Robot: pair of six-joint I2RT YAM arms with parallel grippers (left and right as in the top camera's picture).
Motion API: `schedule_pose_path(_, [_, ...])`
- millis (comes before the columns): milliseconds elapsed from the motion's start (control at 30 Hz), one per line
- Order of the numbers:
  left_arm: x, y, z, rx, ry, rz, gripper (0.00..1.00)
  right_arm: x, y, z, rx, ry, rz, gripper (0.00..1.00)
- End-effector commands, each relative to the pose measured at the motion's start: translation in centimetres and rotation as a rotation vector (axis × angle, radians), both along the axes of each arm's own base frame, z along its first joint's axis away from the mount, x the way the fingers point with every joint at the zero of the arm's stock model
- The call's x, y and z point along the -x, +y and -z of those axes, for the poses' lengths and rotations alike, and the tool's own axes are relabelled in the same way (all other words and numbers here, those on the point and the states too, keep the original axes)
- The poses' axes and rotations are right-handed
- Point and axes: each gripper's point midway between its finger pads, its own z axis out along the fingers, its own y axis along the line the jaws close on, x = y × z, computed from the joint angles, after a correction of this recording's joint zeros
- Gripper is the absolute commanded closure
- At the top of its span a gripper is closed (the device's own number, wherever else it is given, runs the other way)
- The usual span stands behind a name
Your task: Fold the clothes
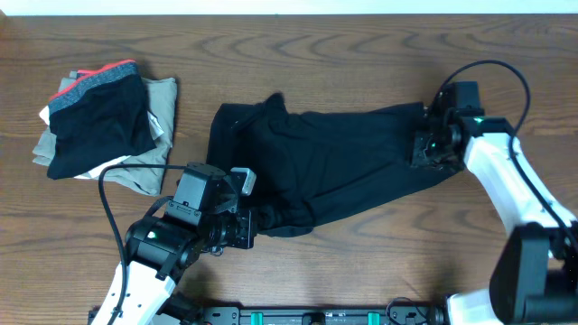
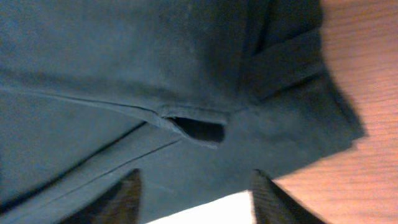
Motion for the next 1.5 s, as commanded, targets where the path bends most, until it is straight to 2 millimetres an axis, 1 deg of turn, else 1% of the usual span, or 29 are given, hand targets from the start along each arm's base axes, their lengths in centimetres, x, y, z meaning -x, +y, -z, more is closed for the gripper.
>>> schedule_pose_path(0, [0.0,0.2,0.1,-0.013,-0.009,0.009,0.94,0.0,0.5,1.8,0.024,0.037,-0.098,0.40])
schedule_pose_path(200, [0.0,0.2,0.1,-0.013,-0.009,0.009,0.94,-1.2,0.3,4.0,0.042,0.037,-0.113,0.39])
schedule_pose_path(233, [0.0,0.2,0.1,-0.013,-0.009,0.009,0.94,-1.3,0.3,4.3,0.042,0.039,-0.113,0.40])
schedule_pose_path(300, [0.0,0.2,0.1,-0.013,-0.009,0.009,0.94,-1.3,0.3,4.9,0.041,0.050,-0.112,0.46])
schedule_pose_path(333, [0.0,0.2,0.1,-0.013,-0.009,0.009,0.94,-1.3,0.3,5.2,0.042,0.056,-0.113,0.51])
schedule_pose_path(400, [0.0,0.2,0.1,-0.013,-0.009,0.009,0.94,-1.3,0.4,5.7,0.041,0.062,-0.113,0.64])
schedule_pose_path(433, [0.0,0.2,0.1,-0.013,-0.009,0.009,0.94,-1.4,0.4,5.7,0.040,0.060,-0.113,0.76])
schedule_pose_path(467, [0.0,0.2,0.1,-0.014,-0.009,0.009,0.94,-1.5,0.4,5.7,0.039,0.057,-0.113,0.95])
schedule_pose_path(500, [-0.1,0.2,0.1,-0.016,-0.011,0.007,0.94,-1.6,0.4,5.7,0.038,0.054,-0.113,0.99])
schedule_pose_path(533, [-0.1,0.2,0.1,-0.018,-0.011,0.007,0.94,-1.7,0.5,5.6,0.036,0.048,-0.112,0.99])
schedule_pose_path(667, [-0.3,0.5,0.2,-0.034,-0.017,-0.003,0.94,-1.9,0.5,5.2,0.032,0.035,-0.103,0.99])
schedule_pose_path(700, [-0.3,0.5,0.2,-0.034,-0.017,-0.003,0.94,-2.0,0.5,4.9,0.032,0.026,-0.102,0.99])
schedule_pose_path(767, [-0.3,0.5,0.2,-0.034,-0.017,-0.003,0.94,-3.0,0.5,3.6,0.034,-0.030,-0.091,0.99])
schedule_pose_path(800, [-0.3,0.5,0.2,-0.034,-0.018,-0.003,0.94,-3.8,0.5,2.9,0.034,-0.070,-0.088,0.99])
schedule_pose_path(867, [-0.3,0.5,0.2,-0.034,-0.019,-0.003,0.94,-6.3,0.5,0.5,0.031,-0.192,-0.062,0.99])
schedule_pose_path(933, [-0.3,0.5,0.2,-0.033,-0.021,-0.003,0.94,-9.7,0.1,-2.7,0.035,-0.356,0.013,0.99])
schedule_pose_path(967, [-0.3,0.5,0.2,-0.033,-0.021,-0.003,0.94,-11.1,-0.3,-4.1,0.036,-0.425,0.054,0.98])
schedule_pose_path(1033, [-0.3,0.5,0.2,-0.033,-0.021,-0.003,0.94,-13.6,-0.9,-6.8,0.013,-0.551,0.135,0.65])
schedule_pose_path(1067, [-0.3,0.5,0.2,-0.033,-0.021,-0.003,0.94,-14.5,-1.2,-7.8,-0.007,-0.599,0.172,0.56])
schedule_pose_path(1100, [-0.3,0.5,0.2,-0.033,-0.021,-0.003,0.94,-15.1,-1.6,-8.5,-0.021,-0.627,0.199,0.56])
schedule_pose_path(1133, [-0.3,0.5,0.2,-0.033,-0.021,-0.003,0.94,-15.3,-2.1,-8.8,-0.029,-0.638,0.223,0.54])
schedule_pose_path(1200, [-0.3,0.5,0.2,-0.033,-0.021,-0.003,0.94,-15.1,-2.9,-8.5,-0.025,-0.625,0.242,0.48])
schedule_pose_path(1233, [-0.3,0.5,0.2,-0.033,-0.021,-0.003,0.94,-14.7,-3.3,-8.0,-0.019,-0.599,0.250,0.48])
schedule_pose_path(1300, [-0.3,0.5,0.2,-0.032,-0.022,-0.003,0.94,-13.2,-4.1,-6.4,0.002,-0.509,0.254,0.48])
schedule_pose_path(1400, [-0.3,0.5,0.2,-0.033,-0.022,-0.003,0.94,-10.1,-4.2,-4.0,0.035,-0.353,0.189,0.48])
schedule_pose_path(1467, [-0.4,0.5,0.2,-0.032,-0.023,-0.003,0.94,-8.2,-4.1,-2.8,0.055,-0.264,0.149,0.41])
